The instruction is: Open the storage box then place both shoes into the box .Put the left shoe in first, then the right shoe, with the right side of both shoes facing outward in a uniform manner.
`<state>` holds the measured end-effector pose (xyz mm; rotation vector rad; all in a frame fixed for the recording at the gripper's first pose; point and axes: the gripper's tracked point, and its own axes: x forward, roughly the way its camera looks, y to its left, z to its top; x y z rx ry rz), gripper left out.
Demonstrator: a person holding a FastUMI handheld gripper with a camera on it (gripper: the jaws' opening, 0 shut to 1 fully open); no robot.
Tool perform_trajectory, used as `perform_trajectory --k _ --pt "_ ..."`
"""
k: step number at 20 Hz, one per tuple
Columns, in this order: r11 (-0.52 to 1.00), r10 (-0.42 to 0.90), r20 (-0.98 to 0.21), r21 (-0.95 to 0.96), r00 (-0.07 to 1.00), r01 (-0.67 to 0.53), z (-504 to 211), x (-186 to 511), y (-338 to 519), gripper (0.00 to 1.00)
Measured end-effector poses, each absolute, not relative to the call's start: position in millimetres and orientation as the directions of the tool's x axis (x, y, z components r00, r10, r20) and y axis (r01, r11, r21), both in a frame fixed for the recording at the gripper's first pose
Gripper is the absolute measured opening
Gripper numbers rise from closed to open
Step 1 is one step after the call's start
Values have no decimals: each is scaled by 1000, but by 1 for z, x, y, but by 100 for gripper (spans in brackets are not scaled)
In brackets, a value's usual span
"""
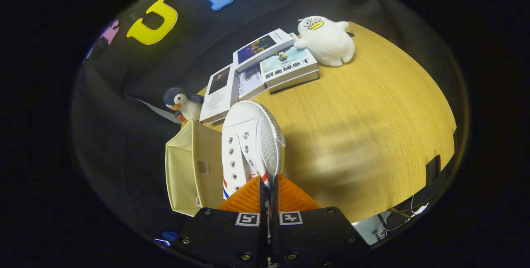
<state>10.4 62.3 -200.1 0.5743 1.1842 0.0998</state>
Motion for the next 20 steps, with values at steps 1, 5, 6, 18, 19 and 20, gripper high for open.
perform_trajectory --k 1,5,6,18,19,20 --pt "853 371 -840 477 396 211 -195 13 70 3" --pt "856 395 -825 490 403 164 -181 23 104 3" --pt "855 403 -821 496 405 154 -178 26 113 3" --pt "858 451 -813 509 369 71 -177 47 218 3" --pt "862 448 -816 502 365 64 -179 48 223 3" --pt "867 444 -820 495 361 60 -181 49 229 3"
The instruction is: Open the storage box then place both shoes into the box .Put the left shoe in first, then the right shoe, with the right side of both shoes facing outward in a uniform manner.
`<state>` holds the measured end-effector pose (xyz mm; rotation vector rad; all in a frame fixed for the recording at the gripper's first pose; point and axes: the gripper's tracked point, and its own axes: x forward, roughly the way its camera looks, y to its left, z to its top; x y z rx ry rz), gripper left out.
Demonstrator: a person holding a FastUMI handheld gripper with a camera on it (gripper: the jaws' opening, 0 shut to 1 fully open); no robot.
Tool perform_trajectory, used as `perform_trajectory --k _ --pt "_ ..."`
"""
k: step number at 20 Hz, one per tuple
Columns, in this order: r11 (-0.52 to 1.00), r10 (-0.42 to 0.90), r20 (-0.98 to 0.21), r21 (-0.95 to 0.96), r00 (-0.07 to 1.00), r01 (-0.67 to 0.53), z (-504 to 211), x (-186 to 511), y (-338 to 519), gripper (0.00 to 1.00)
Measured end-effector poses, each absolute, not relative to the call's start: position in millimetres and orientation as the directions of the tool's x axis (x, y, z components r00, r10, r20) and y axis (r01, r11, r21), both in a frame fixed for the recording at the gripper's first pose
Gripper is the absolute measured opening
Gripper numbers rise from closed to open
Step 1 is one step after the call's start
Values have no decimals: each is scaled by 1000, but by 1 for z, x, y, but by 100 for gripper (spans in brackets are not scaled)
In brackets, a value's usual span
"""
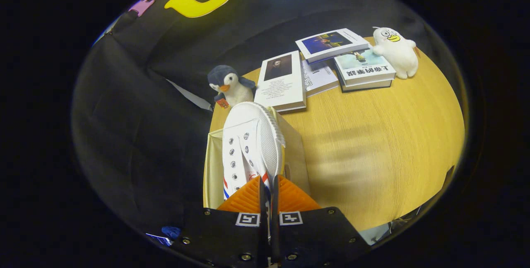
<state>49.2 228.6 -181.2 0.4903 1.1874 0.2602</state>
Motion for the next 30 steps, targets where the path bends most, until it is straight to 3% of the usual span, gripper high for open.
perform_trajectory --k 9,10,14,15,24,30 --pt "908 392 -863 418 319 13 -212 41 250 3" --pt "897 414 -850 441 327 12 -209 45 255 13" --pt "890 421 -823 455 382 0 -195 47 247 93" --pt "895 413 -820 446 397 -11 -189 46 241 99" --pt "923 352 -718 373 600 -95 -114 39 160 98" --pt "958 236 -650 280 722 -61 -83 23 72 98"
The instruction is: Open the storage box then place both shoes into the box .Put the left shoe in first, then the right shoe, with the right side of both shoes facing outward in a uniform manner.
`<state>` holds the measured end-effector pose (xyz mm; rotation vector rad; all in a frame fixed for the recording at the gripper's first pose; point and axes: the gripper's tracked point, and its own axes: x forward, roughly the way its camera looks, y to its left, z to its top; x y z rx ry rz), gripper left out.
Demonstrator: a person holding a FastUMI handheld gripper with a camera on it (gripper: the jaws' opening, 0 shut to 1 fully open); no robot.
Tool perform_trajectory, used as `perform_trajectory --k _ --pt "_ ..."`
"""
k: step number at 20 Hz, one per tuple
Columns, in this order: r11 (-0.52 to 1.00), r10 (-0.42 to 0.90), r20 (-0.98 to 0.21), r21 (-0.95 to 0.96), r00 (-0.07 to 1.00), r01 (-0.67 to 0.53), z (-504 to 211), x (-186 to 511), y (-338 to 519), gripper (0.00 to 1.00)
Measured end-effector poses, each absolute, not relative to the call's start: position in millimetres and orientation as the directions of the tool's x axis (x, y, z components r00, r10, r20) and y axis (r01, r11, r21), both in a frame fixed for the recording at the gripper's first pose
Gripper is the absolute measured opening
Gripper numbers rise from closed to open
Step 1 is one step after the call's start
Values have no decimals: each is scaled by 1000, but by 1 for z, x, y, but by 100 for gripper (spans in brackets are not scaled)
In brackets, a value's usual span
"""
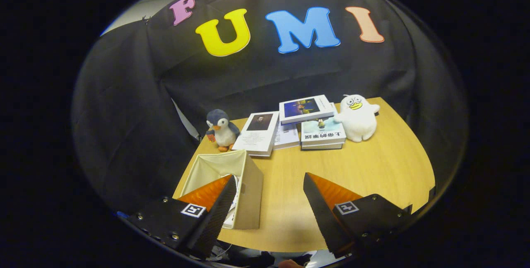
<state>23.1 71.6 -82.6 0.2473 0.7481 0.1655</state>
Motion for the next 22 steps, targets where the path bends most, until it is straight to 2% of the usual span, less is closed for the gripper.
perform_trajectory --k 7,14,18,22 --pt "983 112 -557 186 823 -8 -56 -9 -19 98" --pt "992 -20 -395 108 918 68 -42 -35 -72 98" --pt "990 -10 -323 129 946 55 -37 -41 -71 97" --pt "996 -29 -279 72 960 52 -28 -44 -77 97"
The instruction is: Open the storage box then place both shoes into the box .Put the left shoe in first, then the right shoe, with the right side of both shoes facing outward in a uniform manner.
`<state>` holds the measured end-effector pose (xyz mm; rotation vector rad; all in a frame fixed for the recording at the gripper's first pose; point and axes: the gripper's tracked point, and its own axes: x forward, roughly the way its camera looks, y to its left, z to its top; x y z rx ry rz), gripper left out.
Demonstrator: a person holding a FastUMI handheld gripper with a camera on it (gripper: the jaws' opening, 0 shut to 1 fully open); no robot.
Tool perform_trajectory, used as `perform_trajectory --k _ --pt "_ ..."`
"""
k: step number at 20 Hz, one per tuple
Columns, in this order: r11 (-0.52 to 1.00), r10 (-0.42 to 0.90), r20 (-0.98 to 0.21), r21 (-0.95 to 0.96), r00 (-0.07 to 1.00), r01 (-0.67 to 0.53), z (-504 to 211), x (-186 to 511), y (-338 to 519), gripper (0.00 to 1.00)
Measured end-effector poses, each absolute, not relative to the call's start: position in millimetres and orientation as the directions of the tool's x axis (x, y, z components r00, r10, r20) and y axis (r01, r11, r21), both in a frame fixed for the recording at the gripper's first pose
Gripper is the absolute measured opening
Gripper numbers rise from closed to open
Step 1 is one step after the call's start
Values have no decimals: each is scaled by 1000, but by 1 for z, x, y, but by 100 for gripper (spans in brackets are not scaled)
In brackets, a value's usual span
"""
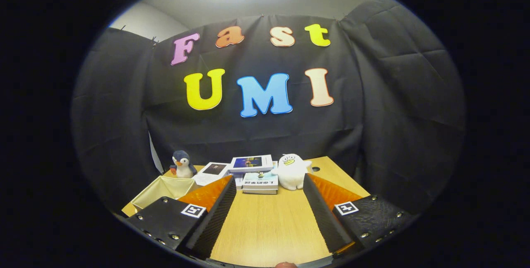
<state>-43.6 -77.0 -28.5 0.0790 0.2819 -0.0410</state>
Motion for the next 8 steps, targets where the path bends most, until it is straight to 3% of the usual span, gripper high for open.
perform_trajectory --k 8 --pt "998 2 -271 60 962 15 -26 -39 -63 98"
